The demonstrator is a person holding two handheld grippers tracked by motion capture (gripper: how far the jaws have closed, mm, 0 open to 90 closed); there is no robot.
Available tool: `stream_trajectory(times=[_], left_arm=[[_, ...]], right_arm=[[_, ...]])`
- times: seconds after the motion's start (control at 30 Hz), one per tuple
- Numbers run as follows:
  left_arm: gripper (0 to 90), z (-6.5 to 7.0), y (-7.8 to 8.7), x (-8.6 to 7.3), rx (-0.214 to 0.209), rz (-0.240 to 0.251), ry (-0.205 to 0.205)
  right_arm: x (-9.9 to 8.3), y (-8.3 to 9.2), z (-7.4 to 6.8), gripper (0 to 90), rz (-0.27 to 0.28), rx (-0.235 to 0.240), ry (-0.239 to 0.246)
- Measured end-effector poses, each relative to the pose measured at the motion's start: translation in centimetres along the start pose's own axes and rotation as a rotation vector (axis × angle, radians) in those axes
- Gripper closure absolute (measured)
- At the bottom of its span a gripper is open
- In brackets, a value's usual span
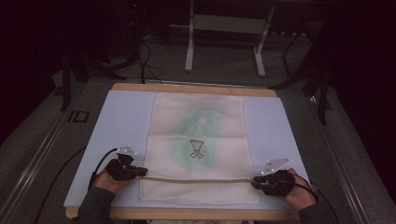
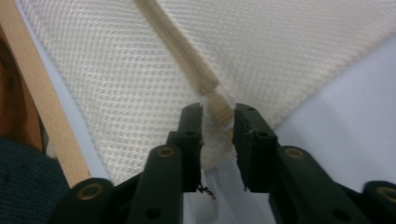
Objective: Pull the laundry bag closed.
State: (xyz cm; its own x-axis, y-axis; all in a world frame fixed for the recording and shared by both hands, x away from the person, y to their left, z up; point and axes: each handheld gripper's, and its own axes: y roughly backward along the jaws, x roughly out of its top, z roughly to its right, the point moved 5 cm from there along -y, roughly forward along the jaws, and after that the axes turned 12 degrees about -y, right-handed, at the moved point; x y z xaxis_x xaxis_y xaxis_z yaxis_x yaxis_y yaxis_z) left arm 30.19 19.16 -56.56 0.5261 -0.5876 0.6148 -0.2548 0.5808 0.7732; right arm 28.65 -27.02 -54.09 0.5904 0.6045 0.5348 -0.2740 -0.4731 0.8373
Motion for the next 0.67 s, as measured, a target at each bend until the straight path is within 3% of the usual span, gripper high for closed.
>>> stream_trajectory(times=[0.07, 0.27, 0.5, 0.57, 0.67], left_arm=[[89.0, 0.0, 0.0, 0.0, 0.000, -0.001, -0.009], [85.2, 0.2, 0.3, 0.2, 0.023, 0.000, -0.047], [80.4, 0.1, 0.7, 0.5, 0.075, 0.035, -0.062], [78.0, -0.2, 1.1, 0.6, 0.111, 0.050, -0.056], [69.9, -1.0, 1.6, 0.5, 0.236, 0.054, -0.033]], right_arm=[[0.0, 0.3, 0.3, 65.9, 0.035, 0.011, -0.022], [0.4, 0.2, 0.7, 56.1, 0.088, -0.021, -0.046], [0.7, -0.2, 1.7, 53.6, 0.154, -0.077, -0.099], [0.7, -0.2, 2.0, 53.4, 0.168, -0.088, -0.118], [0.4, -0.5, 2.7, 53.2, 0.191, -0.114, -0.137]])
